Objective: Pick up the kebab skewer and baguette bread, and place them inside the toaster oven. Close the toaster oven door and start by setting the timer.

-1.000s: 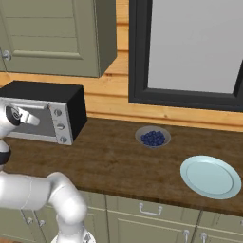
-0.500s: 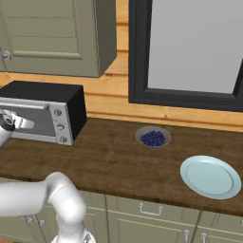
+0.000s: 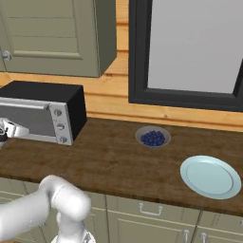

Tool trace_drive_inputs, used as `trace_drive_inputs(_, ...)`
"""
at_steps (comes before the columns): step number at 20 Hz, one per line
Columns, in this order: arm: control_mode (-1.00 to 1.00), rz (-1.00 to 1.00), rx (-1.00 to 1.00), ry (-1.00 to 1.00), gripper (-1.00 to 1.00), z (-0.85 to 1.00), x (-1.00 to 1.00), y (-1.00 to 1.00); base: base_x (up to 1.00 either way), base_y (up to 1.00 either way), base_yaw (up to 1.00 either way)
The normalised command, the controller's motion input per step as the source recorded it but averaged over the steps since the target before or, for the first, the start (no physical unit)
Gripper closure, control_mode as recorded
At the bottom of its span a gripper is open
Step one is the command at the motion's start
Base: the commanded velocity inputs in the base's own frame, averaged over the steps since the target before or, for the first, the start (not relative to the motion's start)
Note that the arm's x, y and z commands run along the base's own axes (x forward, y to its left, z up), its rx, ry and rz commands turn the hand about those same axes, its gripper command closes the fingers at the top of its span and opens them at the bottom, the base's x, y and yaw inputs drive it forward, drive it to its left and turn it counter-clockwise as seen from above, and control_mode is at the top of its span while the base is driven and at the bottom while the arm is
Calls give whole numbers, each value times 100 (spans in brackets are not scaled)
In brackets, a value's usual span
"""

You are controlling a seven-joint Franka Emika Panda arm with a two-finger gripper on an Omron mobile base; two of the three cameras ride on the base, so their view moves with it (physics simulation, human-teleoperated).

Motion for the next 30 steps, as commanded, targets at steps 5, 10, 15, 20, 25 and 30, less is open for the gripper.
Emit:
trace_drive_inputs(5,-100,0,0,-1,-100,14,-55,-61,0,0,0)
trace_drive_inputs(10,-100,8,-21,8,-100,28,-45,-56,0,0,0)
trace_drive_inputs(15,-100,32,-60,32,-100,37,-42,-37,0,0,0)
trace_drive_inputs(20,-100,41,-81,49,-100,3,-19,-17,0,0,0)
trace_drive_inputs(25,-100,45,-89,53,-100,0,-8,-5,0,0,0)
trace_drive_inputs(30,-100,44,-79,52,-100,0,0,-23,0,0,0)
